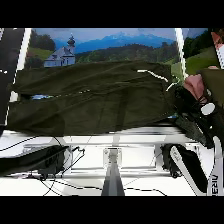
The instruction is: Fold the clothes and pants, and hang the long-sleeved shirts on hangers.
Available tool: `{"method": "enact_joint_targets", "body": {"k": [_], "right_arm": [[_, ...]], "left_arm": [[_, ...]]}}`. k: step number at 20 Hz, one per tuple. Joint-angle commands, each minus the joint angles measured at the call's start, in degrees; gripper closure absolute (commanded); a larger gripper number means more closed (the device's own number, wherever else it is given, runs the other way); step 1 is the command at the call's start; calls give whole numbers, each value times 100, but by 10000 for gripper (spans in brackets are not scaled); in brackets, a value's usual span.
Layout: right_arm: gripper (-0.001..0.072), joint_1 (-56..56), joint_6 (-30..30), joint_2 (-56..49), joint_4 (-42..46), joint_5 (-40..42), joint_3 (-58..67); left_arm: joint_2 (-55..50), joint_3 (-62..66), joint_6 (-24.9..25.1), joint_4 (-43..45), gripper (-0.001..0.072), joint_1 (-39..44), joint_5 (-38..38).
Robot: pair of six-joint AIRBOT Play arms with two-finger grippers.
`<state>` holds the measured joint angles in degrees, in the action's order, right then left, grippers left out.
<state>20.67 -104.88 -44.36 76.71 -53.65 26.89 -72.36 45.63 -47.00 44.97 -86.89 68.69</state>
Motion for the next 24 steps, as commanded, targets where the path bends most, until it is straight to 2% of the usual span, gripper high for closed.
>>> {"method": "enact_joint_targets", "body": {"k": [1, 2, 4, 10, 15, 17, 20, 24], "right_arm": [[680, 0, 116, 533, 9, -144, 321], [680, 0, 131, 732, 9, -188, 413], [680, 0, 201, 1147, 22, -345, 603], [680, 0, 199, 2275, 586, -1123, 1139], [680, 0, 199, 2715, 791, -1471, 1379], [680, 0, 195, 2549, 748, -1165, 1375], [680, 0, 33, 1985, 415, -94, 1375], [680, 0, 52, 433, -922, 1408, 1381]], "left_arm": [[52, 177, 772, -2280, 686, 85, 605], [131, 247, 800, -2494, 687, 208, 590], [330, 446, 804, -2396, 687, 597, 479], [859, 634, 651, -2356, 688, 1923, -560], [859, 636, 428, -2356, 687, 2234, -728], [859, 636, 332, -2356, 689, 2308, -1056], [844, 636, -302, -2354, 690, 2651, -2109], [592, 640, -374, -2358, 691, 3532, -3119]]}}
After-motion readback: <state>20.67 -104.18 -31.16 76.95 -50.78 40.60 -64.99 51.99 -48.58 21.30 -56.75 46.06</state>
